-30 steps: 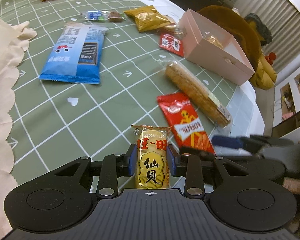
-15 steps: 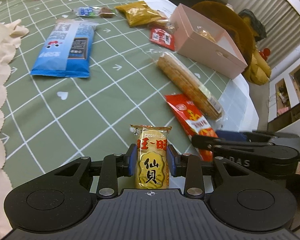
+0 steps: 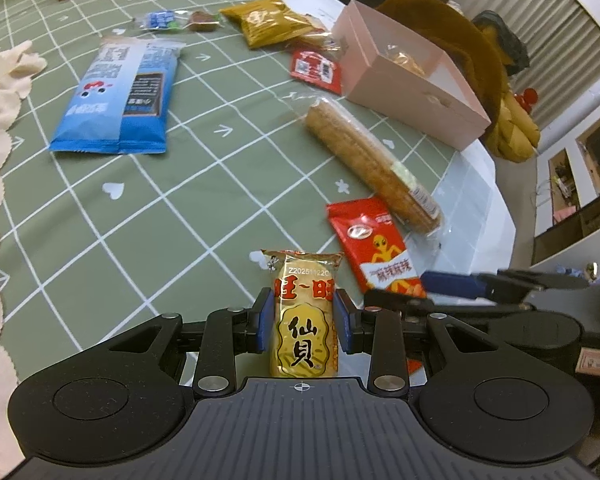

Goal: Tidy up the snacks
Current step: 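Carry cracker and red bag into the pink box and release both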

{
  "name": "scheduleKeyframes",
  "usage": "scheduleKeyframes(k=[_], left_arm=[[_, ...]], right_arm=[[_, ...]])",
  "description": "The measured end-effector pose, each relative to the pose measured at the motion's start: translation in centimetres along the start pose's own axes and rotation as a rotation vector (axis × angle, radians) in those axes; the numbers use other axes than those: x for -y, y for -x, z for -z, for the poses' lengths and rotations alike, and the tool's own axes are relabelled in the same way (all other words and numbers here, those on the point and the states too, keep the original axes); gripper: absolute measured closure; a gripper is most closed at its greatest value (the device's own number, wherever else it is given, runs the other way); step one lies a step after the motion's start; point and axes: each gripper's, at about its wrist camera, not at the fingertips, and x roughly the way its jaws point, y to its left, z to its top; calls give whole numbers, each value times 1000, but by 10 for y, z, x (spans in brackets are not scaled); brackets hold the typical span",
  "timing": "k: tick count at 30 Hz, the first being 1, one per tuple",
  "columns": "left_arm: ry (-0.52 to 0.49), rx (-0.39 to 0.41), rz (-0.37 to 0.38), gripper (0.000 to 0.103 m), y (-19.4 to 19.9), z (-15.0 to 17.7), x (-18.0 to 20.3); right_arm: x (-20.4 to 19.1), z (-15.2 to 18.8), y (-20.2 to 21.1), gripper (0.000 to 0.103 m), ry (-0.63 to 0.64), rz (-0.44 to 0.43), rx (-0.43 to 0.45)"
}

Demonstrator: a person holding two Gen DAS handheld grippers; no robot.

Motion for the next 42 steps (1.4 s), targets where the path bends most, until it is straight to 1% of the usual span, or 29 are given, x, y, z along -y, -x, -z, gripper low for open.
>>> scheduleKeyframes(k=[3, 5, 7, 8, 10, 13, 15, 16, 17, 20, 24, 26, 29, 31, 34, 37, 39, 41, 42], left_arm=[[-14, -6, -10, 67, -2, 1, 2], [-19, -6, -21, 67, -2, 0, 4], [-17, -7, -25, 67, -3, -1, 3], [-18, -8, -29, 67, -3, -1, 4], [-27, -8, -42, 67, -4, -1, 6], [-45, -12, -52, 67, -5, -1, 10], [-51, -15, -51, 67, -5, -1, 11], [-51, -16, -50, 67, -6, -1, 11], [-50, -17, -49, 67, -6, -2, 11], [-51, -16, -47, 67, -7, -2, 11], [-67, -4, -42, 67, -9, -2, 16], [-76, 13, -41, 67, -9, -2, 19], [-88, 36, -15, 67, -7, -7, 27], [-99, 69, 8, 67, -1, -19, 35], [-124, 163, 56, 67, 19, -54, 56], [-168, 282, 97, 67, 44, -100, 80], [-196, 326, 109, 67, 52, -132, 96], [-231, 354, 104, 67, 54, -166, 114], [-249, 355, 103, 67, 51, -181, 122]], right_arm=[[-4, -1, -3, 41, 46, 10, 18], [-9, -2, -7, 39, 88, 35, 30], [-12, -4, -8, 35, 127, 61, 44], [-12, -8, -9, 34, 143, 63, 44], [-10, -14, -12, 34, 153, 54, 45], [-3, -21, -16, 34, 122, 17, 41], [-1, -19, -13, 40, 128, 9, 45], [0, -18, -11, 49, 135, 9, 49], [1, -16, -9, 52, 137, 9, 46], [9, -10, -3, 56, 110, 0, 33], [23, -4, 7, 57, 45, -16, 25], [31, -2, 16, 58, 17, -29, 37], [42, -4, 40, 58, -12, -41, 89], [53, -12, 60, 58, -36, -55, 140], [71, -31, 95, 58, -65, -56, 244], [93, -65, 135, 58, -73, -27, 379], [108, -97, 158, 58, -76, 0, 467], [122, -125, 170, 58, -74, 23, 522], [130, -141, 173, 58, -73, 37, 547]])
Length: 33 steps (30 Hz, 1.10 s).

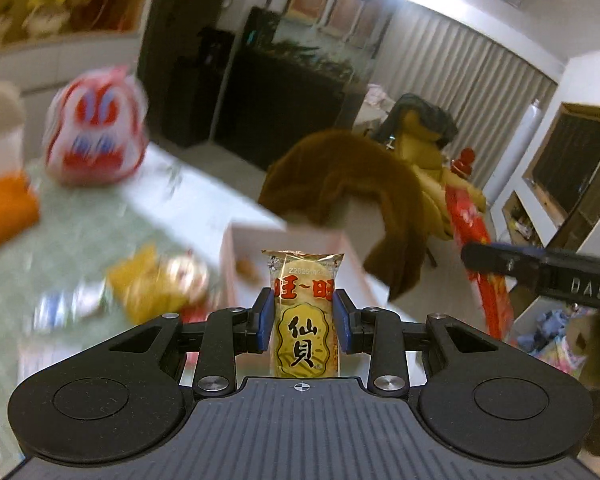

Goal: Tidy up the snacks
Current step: 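Carry cracker and red bag into the pink box and release both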

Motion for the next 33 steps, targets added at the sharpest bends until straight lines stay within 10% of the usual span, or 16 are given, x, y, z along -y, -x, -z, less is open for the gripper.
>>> scheduleKeyframes(k=[6, 16, 23, 33], left_arm=[[-7, -57, 12, 67, -74, -47, 16], [203, -236, 16, 65, -198, -26, -29], [219, -223, -54, 65, -173, -12, -62], [376, -100, -408, 65, -59, 50, -172]], right_arm=[[44, -41, -63, 58, -99, -8, -22], [82, -3, -190, 46, -100, -82, -247], [99, 29, -195, 37, -59, -35, -298], [78, 67, -182, 35, -154, -21, -378]])
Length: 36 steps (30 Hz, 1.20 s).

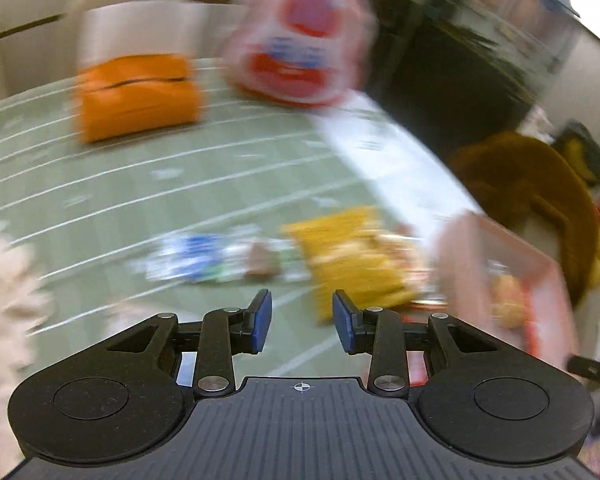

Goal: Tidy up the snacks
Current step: 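Carry cracker and red bag into the pink box and release both, then grasp wrapped cookie with left tool while right tool grasps yellow packet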

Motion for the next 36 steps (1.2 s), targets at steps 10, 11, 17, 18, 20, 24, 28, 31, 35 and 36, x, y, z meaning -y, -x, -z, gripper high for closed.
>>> scheduleKeyframes(k=[10, 11, 17, 18, 20, 24, 28, 31, 35, 36], left_arm=[[144, -61, -76, 65, 6, 30, -96], [133, -66, -66, 65, 4, 32, -93], [37, -163, 116, 65, -5, 46, -61], [23, -180, 153, 65, -5, 46, -55], [4, -161, 210, 65, -3, 41, -45], [-57, -10, 173, 65, -5, -5, -32], [-149, 45, 110, 65, -46, -56, -27], [-212, -64, 76, 65, -83, -71, -32], [-291, -202, 131, 63, -92, -58, -35], [-353, -210, 134, 60, -89, -50, -29]], right_arm=[[-72, 36, 20, 31, 126, 46, 35], [-79, 39, 20, 31, 133, 39, 26], [-116, 55, 12, 31, 212, 27, -16], [-120, 57, 11, 31, 218, 20, -26], [-129, 63, 6, 31, 233, 5, -46], [-143, 73, 2, 31, 269, -16, -70], [-147, 83, -2, 31, 305, -37, -102], [-140, 88, -1, 31, 323, -51, -117], [-121, 87, -3, 31, 319, -59, -122], [-116, 86, -6, 31, 308, -62, -127]])
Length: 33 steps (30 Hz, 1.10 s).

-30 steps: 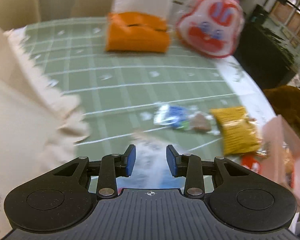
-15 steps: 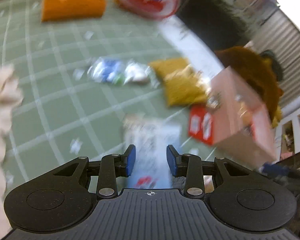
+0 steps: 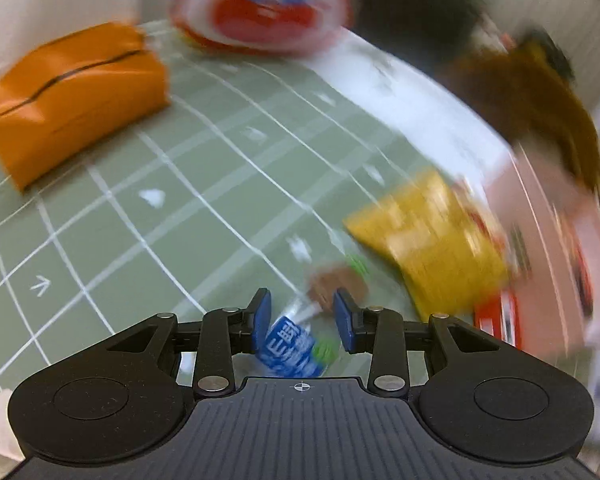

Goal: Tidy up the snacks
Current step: 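Grasp wrapped cookie with left tool while right tool grasps yellow packet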

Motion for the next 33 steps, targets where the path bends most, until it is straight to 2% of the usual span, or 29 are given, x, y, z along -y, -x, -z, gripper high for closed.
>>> scheduleKeyframes(k=[3, 5, 10, 12, 14, 16, 19, 21, 23, 26, 29, 33], left_arm=[[-189, -18, -61, 57, -2, 12, 29], [-242, -14, -114, 54, -5, 14, 40], [-120, 24, -124, 54, -14, 1, 40], [-122, 26, -137, 55, -19, -3, 44], [-126, 15, -142, 59, -21, -6, 46], [-119, -6, -113, 61, -16, -3, 47], [-87, -26, -85, 62, -5, 10, 47], [-45, -24, -98, 62, 5, 22, 45], [41, -15, -114, 63, 18, 35, 40], [201, 14, -187, 63, 40, 54, 35], [284, 49, -188, 62, 60, 70, 36], [326, 116, -221, 63, 88, 78, 30]], right_arm=[[12, 1, -11, 31, -48, -19, -30], [15, 2, -15, 31, -79, -29, -34], [12, 4, -22, 31, -68, -11, -58], [10, 6, -22, 31, -55, -4, -63], [8, 7, -18, 31, -31, 13, -56], [8, 4, -9, 31, -3, 33, -31], [4, -12, 10, 31, 50, 47, 52], [-3, -32, 20, 31, 97, 39, 102], [-13, -56, 21, 30, 141, 44, 129], [-31, -94, 7, 28, 201, 52, 151], [-56, -131, -26, 28, 242, 68, 127], [-88, -167, -83, 28, 249, 80, 47]])
